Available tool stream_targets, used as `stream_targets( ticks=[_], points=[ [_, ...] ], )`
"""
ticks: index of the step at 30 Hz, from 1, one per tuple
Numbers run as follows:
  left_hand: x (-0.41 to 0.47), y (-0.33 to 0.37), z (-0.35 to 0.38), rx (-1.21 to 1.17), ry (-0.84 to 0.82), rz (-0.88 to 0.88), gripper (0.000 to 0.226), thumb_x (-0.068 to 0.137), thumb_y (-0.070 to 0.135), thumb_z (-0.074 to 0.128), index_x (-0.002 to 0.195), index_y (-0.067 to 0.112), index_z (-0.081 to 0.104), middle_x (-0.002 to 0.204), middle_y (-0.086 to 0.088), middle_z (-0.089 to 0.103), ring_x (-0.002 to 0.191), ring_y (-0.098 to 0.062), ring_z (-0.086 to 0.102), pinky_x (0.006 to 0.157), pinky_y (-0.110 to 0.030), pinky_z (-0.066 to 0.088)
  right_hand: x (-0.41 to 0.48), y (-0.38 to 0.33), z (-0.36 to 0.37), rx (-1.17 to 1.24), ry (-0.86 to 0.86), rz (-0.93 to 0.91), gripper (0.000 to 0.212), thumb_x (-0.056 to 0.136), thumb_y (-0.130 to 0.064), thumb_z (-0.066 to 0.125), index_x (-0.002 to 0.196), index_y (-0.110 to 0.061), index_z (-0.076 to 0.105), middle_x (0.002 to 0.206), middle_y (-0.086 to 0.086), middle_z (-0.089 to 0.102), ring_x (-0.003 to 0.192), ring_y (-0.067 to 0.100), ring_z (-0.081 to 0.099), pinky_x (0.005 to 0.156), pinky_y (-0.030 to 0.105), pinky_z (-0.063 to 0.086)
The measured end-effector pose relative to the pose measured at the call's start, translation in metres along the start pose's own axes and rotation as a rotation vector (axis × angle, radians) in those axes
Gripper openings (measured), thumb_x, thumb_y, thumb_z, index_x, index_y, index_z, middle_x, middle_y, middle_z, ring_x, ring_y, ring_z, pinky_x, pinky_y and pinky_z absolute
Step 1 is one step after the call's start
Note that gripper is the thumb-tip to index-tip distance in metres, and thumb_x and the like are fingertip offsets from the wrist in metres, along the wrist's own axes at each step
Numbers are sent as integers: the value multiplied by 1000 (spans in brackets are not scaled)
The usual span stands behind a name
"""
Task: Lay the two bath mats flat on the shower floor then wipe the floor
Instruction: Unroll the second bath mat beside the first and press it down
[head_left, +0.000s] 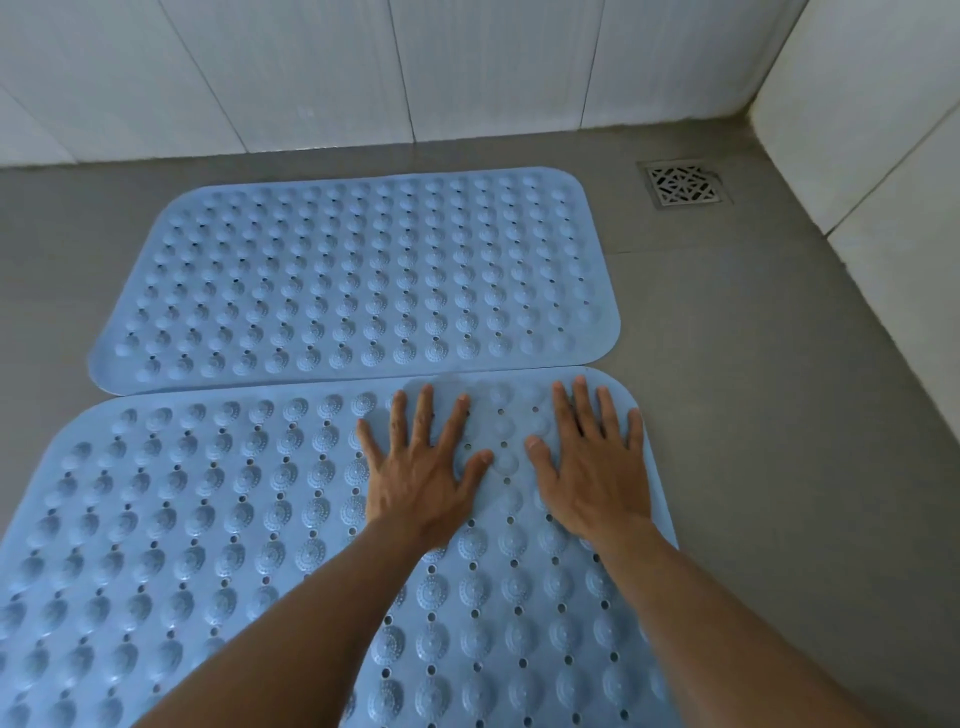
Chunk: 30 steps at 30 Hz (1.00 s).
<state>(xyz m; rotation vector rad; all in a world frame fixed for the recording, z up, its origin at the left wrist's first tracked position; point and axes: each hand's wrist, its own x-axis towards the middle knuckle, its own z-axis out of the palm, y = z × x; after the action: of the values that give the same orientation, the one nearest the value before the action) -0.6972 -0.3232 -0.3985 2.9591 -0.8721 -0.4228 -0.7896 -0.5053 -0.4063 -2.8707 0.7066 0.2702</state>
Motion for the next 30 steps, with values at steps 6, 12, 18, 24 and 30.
stream_targets(
  ticks=[6, 12, 18, 24, 30],
  points=[
    [0, 2, -6, -37, -41, -9, 71, 94, 75, 4, 153, 45, -20, 165, 2, -23, 149, -27, -29, 116, -65, -14, 2, -1, -9, 31, -60, 5, 74, 98, -63, 5, 159, -25, -13, 166, 0, -20, 153, 22, -17, 121, 53, -13],
    [4, -3, -12, -43, -133, 17, 72, 91, 76, 3, 152, 46, -21, 162, 2, -28, 147, -27, -32, 115, -66, -14, 5, 3, -19, 87, -160, -11, 70, 102, -58, 12, 157, -28, -18, 164, 0, -25, 151, 21, -24, 120, 51, -18],
    [-3, -20, -21, -308, -52, 69, 67, 101, 60, 20, 157, 38, -11, 168, 0, -8, 153, -19, -15, 122, -50, -14, -4, -14, -14, 37, -126, 67, 68, 103, -54, 9, 156, -24, -21, 166, 8, -21, 152, 27, -22, 120, 60, -10],
    [-52, -97, -12, -260, 125, 35, 68, 99, 59, 8, 160, 30, 2, 168, 1, 5, 153, -16, -14, 123, -46, -12, -43, -102, -3, 84, -70, 48, 66, 105, -48, 20, 160, -21, -4, 167, 12, -9, 153, 30, -12, 118, 64, -7],
    [-110, -201, -4, -144, 77, -82, 77, 92, 66, -1, 160, 32, 6, 168, -3, 1, 153, -20, -14, 121, -49, -16, -75, -203, 11, 106, -123, -91, 65, 105, -46, 21, 160, -23, -4, 167, 10, -11, 153, 29, -14, 117, 66, -8]
  ],
)
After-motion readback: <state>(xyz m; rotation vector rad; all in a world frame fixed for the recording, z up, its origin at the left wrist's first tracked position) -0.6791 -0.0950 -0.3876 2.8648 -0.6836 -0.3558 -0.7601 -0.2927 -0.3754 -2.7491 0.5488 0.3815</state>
